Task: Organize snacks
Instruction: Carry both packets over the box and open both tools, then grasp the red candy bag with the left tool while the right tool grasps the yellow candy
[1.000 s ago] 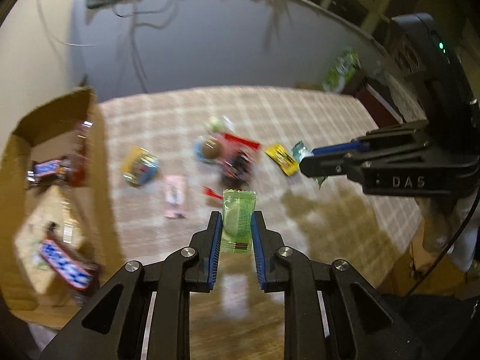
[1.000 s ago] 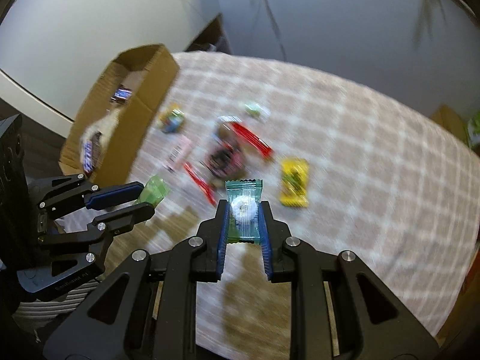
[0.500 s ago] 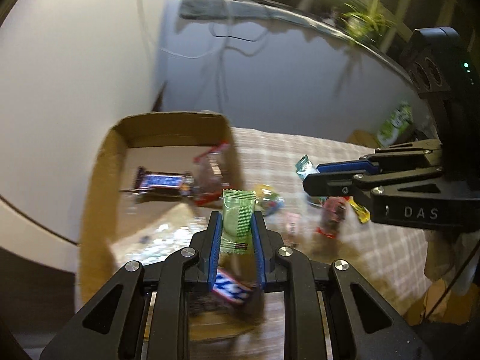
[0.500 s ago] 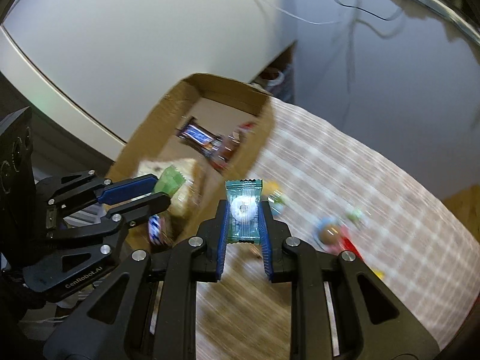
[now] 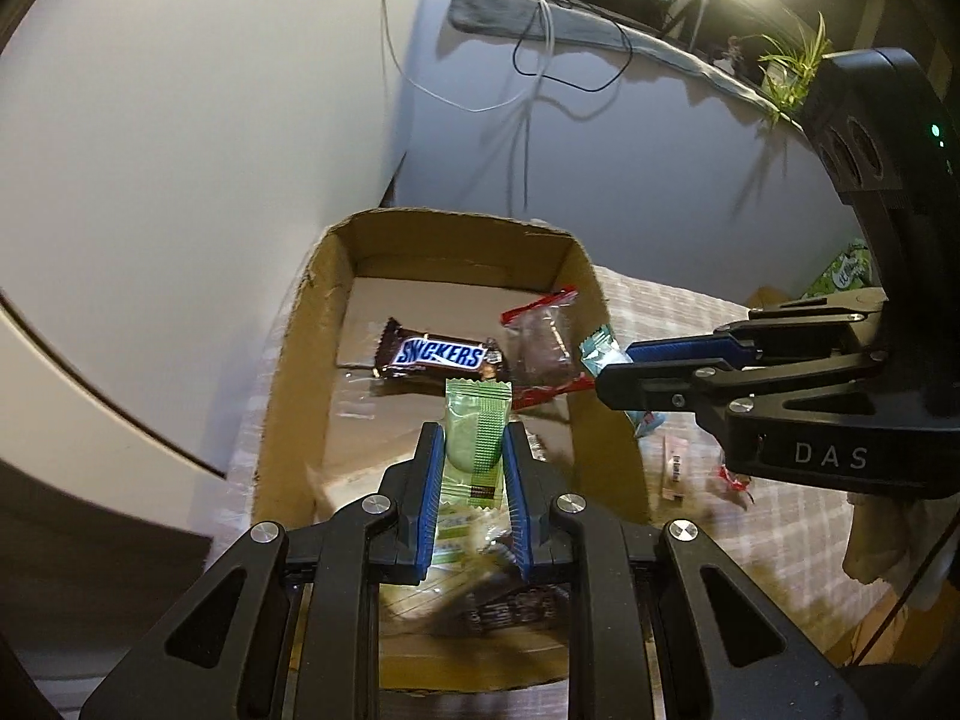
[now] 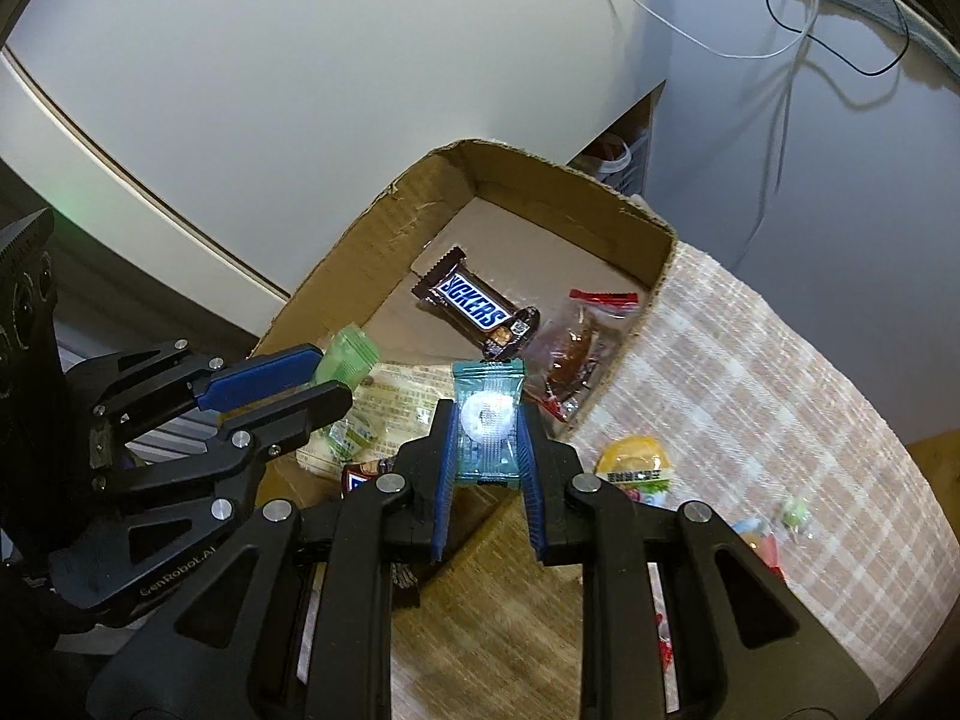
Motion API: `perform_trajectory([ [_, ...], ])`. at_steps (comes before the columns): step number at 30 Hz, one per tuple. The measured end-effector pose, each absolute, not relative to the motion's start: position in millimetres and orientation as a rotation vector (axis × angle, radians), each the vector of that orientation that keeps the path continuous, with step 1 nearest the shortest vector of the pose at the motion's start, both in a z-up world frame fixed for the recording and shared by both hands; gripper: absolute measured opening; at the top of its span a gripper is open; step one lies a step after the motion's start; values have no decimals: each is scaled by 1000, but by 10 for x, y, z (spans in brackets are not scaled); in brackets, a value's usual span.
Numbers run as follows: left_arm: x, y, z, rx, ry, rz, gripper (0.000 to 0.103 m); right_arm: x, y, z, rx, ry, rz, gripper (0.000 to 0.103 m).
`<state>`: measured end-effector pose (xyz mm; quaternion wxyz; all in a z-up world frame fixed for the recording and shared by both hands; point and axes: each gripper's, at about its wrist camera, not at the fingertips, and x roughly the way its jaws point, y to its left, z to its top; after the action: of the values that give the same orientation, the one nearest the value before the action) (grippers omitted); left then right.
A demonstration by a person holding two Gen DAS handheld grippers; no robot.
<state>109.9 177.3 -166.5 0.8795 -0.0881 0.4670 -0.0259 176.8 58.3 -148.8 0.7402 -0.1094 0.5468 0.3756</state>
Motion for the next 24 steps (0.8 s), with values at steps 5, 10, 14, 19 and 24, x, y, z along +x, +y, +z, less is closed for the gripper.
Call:
perform_trajectory([
  [5,1096,1805,-1683,-183,980,-49,32,1747,590,-1472,-252,1180,816,50],
  [10,1068,1805,-1649,-183,971,-44,40,1763,496,-1378,-233,1154,806,64],
  [14,1039,1754,-1583,-186,962,-52,40,1754,303,-1292,-222,1143,797,68],
  [19,1008,1576,-1453,-186,938,-72,40,1760,-127,-1234,-194,1137,746,68],
  [24,1017,1334,-1380,-199,933,-120,40,1766,-771,-1206,-175,1111,638,68],
])
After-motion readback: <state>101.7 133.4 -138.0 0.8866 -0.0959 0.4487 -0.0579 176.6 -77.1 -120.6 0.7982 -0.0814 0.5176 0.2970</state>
